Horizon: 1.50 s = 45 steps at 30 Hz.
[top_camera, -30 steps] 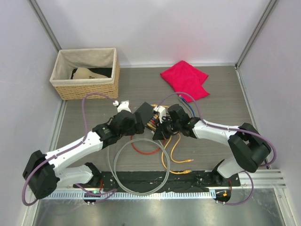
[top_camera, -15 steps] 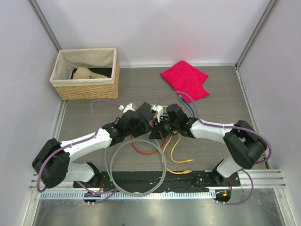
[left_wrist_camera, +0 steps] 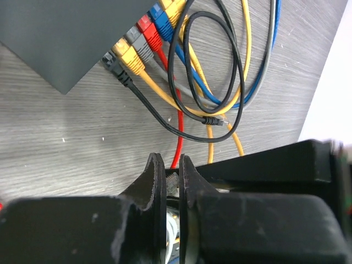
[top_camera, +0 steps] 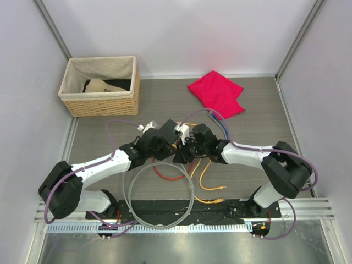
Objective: Insert the plug into the switch port
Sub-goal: Insert the connector into the switch port.
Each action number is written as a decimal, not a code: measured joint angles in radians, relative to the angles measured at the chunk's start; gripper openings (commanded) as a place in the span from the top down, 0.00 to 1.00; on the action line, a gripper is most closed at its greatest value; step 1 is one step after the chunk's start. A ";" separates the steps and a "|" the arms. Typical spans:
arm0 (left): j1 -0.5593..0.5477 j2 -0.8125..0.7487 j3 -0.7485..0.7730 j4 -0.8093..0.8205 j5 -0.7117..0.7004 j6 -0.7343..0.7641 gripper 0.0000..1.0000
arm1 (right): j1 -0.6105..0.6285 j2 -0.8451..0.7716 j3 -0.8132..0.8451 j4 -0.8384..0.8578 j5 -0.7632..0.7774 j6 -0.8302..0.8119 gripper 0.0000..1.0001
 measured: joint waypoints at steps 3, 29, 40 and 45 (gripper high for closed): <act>-0.001 -0.002 0.000 -0.010 0.001 -0.032 1.00 | 0.048 -0.035 -0.044 0.038 0.098 -0.020 0.53; -0.001 -0.056 0.066 -0.124 -0.041 -0.121 1.00 | 0.370 -0.117 -0.455 0.890 0.840 -0.340 0.68; -0.001 -0.055 0.066 -0.124 -0.040 -0.122 1.00 | 0.374 -0.076 -0.421 0.916 0.851 -0.368 0.99; 0.006 -0.055 0.068 -0.128 -0.042 -0.121 0.79 | 0.373 -0.075 -0.401 0.879 0.850 -0.370 0.99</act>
